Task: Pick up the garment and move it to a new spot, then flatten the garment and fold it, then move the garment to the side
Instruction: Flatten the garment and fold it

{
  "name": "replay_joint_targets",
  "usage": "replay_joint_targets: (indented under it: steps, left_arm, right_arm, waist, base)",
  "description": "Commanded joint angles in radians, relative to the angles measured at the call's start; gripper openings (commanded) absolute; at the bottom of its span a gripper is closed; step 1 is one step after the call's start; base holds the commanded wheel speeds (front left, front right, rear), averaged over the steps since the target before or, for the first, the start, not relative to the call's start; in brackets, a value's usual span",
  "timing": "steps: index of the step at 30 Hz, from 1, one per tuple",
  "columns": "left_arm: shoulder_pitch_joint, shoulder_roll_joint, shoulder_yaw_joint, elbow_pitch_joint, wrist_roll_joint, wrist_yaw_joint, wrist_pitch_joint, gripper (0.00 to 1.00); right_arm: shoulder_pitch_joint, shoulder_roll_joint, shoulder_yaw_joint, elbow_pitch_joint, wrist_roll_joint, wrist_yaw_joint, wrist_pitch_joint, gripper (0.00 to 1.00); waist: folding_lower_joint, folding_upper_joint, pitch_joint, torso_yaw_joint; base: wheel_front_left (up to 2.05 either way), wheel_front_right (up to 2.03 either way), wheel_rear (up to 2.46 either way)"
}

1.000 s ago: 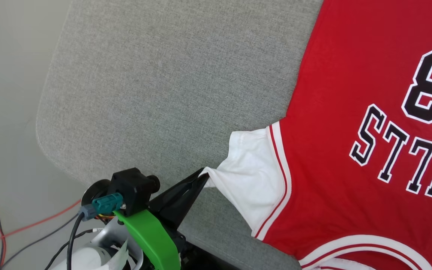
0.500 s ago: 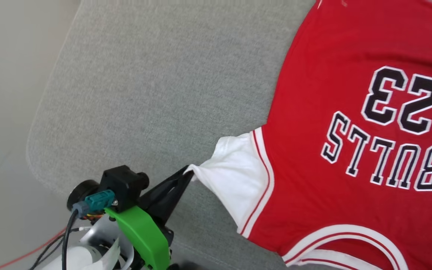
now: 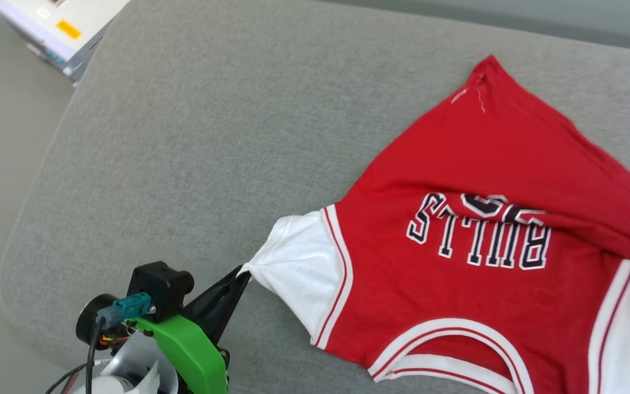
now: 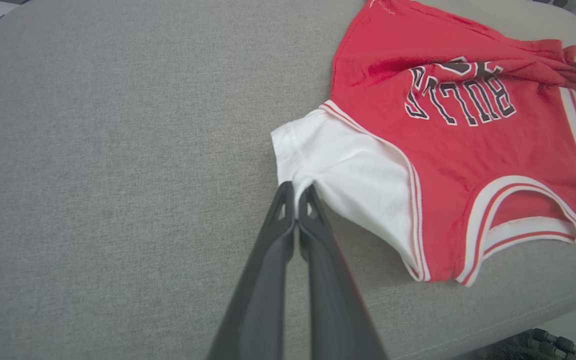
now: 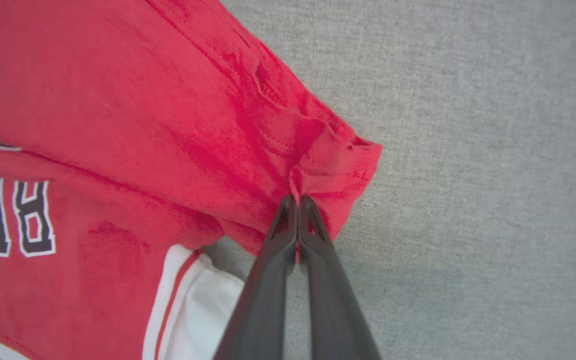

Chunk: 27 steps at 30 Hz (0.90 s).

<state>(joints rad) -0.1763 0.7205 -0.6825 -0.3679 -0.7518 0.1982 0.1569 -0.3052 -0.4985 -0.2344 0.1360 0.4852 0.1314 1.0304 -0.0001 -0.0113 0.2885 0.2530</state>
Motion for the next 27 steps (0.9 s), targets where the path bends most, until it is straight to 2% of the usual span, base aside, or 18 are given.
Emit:
replay_joint_targets:
  steps: [1,6,14,20,24,25,27]
  left_arm:
    - [0.01,0.0,0.002,0.006,-0.014,0.006,-0.009,0.0]
    - [0.022,-0.018,0.008,0.035,-0.022,0.013,-0.036,0.0]
    - [0.041,-0.056,0.006,0.097,-0.033,0.021,-0.077,0.0]
    - [0.052,-0.063,0.006,0.114,-0.035,0.023,-0.096,0.0]
    - [0.051,-0.075,0.003,0.12,-0.034,0.025,-0.105,0.0]
    - [0.051,-0.077,0.002,0.121,-0.034,0.025,-0.106,0.0]
    - [0.051,-0.08,-0.001,0.12,-0.034,0.023,-0.107,0.0]
  right_arm:
    - [0.044,0.009,-0.014,-0.026,0.016,-0.001,-0.006,0.0]
    - [0.183,0.066,-0.061,-0.132,0.034,-0.001,-0.002,0.0]
    - [0.369,0.155,-0.068,-0.271,0.014,-0.001,0.003,0.0]
    - [0.467,0.212,-0.065,-0.287,0.01,-0.001,-0.016,0.0]
    - [0.496,0.22,-0.053,-0.268,0.003,-0.001,-0.033,0.0]
    - [0.496,0.219,-0.051,-0.266,0.004,-0.001,-0.039,0.98]
    - [0.486,0.217,-0.047,-0.267,0.014,-0.001,-0.059,1.0]
  waist:
    - [0.0001,0.0113,-0.081,-0.08]
    - [0.0001,0.0113,-0.124,-0.113]
    - [0.0001,0.0113,-0.181,-0.149]
    - [0.0001,0.0113,-0.203,-0.16]
    - [0.0001,0.0113,-0.21,-0.162]
    - [0.0001,0.0113,-0.211,-0.162]
    - [0.0001,0.0113,-0.21,-0.161]
  base:
    - [0.0,0.0,0.0]
    - [0.0,0.0,0.0]
    - [0.0,0.0,0.0]
    - [0.0,0.0,0.0]
    - [0.0,0.0,0.0]
    - [0.0,0.0,0.0]
    - [0.0,0.0,0.0]
